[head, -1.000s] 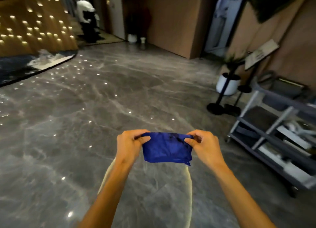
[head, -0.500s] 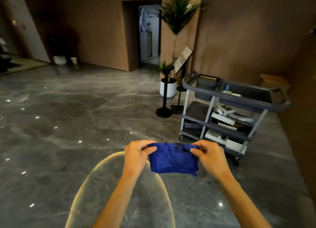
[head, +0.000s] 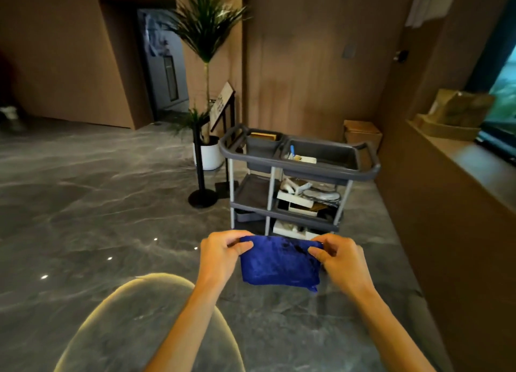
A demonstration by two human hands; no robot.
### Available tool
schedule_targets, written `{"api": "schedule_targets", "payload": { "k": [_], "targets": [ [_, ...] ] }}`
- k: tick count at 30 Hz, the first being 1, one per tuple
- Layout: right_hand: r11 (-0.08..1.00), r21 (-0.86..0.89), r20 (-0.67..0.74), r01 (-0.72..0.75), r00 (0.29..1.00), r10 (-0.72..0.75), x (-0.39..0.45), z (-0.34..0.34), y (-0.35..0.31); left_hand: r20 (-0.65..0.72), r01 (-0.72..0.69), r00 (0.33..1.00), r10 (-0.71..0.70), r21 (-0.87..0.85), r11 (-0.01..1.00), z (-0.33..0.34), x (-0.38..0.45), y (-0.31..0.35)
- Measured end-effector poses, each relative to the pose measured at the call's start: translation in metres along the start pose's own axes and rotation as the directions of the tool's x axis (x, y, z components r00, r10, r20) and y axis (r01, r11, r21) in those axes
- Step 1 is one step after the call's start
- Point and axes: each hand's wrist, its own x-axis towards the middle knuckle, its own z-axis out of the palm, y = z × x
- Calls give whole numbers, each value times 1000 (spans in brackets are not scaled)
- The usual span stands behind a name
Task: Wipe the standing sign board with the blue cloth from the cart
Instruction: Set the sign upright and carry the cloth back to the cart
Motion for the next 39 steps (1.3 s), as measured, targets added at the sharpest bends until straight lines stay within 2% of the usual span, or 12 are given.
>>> {"api": "schedule_targets", "payload": {
  "k": [13,22,31,39],
  "targets": [
    [997,43,-95,-58,994,62,118,-49,75,83,-8,996,14,-72,997,116,131,-1],
    [991,64,-162,-116,979,125,229,-41,125,178,-7,983,35,-154,988,180,257,-30],
    [976,79,-160,-201,964,212,375,-21,164,239,21,971,-3,-75,997,231,411,-53],
    [959,149,-183,-240,947,265,471,-20,204,304,118,951,-54,-195,974,279,508,-65]
  ]
}}
